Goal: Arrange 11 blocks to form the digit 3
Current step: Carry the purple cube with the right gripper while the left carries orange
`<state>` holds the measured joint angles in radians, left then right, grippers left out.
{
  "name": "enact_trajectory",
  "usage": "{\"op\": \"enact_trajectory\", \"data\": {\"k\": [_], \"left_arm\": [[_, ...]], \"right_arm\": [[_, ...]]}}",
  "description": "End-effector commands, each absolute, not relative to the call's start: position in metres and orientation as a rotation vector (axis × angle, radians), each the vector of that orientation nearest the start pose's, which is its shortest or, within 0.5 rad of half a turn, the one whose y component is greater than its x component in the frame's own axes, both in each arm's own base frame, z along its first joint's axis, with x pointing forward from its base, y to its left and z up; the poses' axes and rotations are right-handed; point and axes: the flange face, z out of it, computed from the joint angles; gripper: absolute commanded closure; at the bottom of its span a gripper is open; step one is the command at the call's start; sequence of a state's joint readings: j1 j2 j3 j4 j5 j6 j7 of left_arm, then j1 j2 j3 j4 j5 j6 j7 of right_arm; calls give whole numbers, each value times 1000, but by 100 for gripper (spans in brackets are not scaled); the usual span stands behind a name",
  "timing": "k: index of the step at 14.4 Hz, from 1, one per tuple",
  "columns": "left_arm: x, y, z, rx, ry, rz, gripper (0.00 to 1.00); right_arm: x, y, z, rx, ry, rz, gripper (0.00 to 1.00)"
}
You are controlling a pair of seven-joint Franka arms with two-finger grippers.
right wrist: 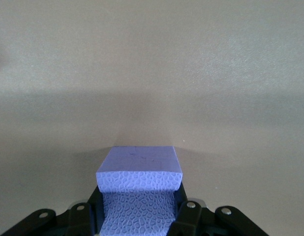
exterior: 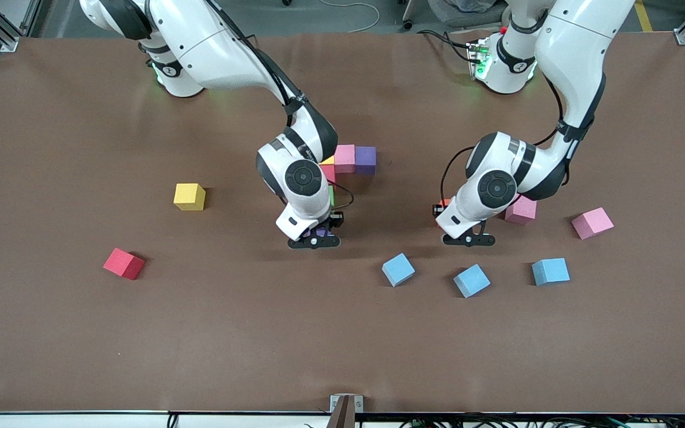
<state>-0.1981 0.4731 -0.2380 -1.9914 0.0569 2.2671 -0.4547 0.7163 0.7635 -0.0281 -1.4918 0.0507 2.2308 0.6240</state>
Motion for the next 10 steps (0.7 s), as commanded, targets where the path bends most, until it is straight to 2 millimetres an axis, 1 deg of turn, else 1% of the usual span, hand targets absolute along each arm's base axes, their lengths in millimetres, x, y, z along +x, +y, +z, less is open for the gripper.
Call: {"op": "enact_trajectory", "data": {"k": [1,4,8,10], "left_arm": [[530,-258,237,-3095,-102,295,58],[524,-272,248,-3089,-258,282,60],[510,-300,257,-3039,-606,279,62],[509,-298,261,-3019,-685,271,62]], "right_arm": [[532,457,223,-3150,-49,52,100],[528,452,224,-3155,-49,65,100],[524,454,225,-3151,-48,65,100],[524,456,225,-3142,-46,60,100]]}}
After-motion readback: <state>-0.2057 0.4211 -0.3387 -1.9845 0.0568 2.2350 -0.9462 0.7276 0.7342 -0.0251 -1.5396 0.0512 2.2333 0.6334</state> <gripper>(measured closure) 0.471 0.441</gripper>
